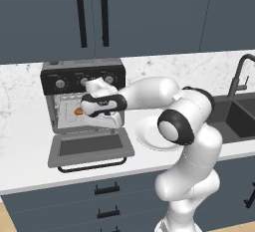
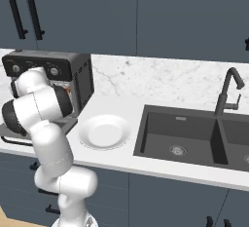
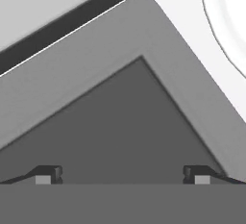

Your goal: Pick up the kebab skewer and baguette bread, and place them inside the toaster oven. Close the toaster oven door and start by setting the timer.

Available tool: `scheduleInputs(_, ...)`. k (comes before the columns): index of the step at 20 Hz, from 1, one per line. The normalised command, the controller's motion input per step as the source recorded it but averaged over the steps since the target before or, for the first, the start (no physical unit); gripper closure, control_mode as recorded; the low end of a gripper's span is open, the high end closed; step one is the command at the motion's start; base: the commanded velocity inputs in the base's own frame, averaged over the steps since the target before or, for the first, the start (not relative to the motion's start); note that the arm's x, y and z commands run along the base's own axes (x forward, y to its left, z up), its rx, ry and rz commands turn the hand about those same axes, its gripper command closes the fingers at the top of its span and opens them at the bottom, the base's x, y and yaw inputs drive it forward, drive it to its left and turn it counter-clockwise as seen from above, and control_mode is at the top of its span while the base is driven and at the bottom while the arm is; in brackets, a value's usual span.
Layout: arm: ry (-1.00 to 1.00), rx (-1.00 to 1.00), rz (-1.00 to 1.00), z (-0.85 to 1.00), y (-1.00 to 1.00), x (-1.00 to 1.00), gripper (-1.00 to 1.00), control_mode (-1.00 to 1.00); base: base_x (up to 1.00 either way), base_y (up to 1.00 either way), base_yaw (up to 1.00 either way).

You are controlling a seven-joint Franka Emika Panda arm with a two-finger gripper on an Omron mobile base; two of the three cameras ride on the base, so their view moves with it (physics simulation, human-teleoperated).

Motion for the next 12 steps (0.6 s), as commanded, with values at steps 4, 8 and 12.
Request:
scheduleInputs(4,-0.03,0.00,-0.05,0.00,0.00,0.50,-1.00,-1.00,0.00,0.00,0.00)
scheduleInputs(8,-0.01,-0.02,-0.05,0.00,0.00,0.47,-1.00,-1.00,0.00,0.00,0.00)
scheduleInputs(12,0.00,-0.01,-0.04,0.00,0.00,0.48,-1.00,-1.00,0.00,0.00,0.00)
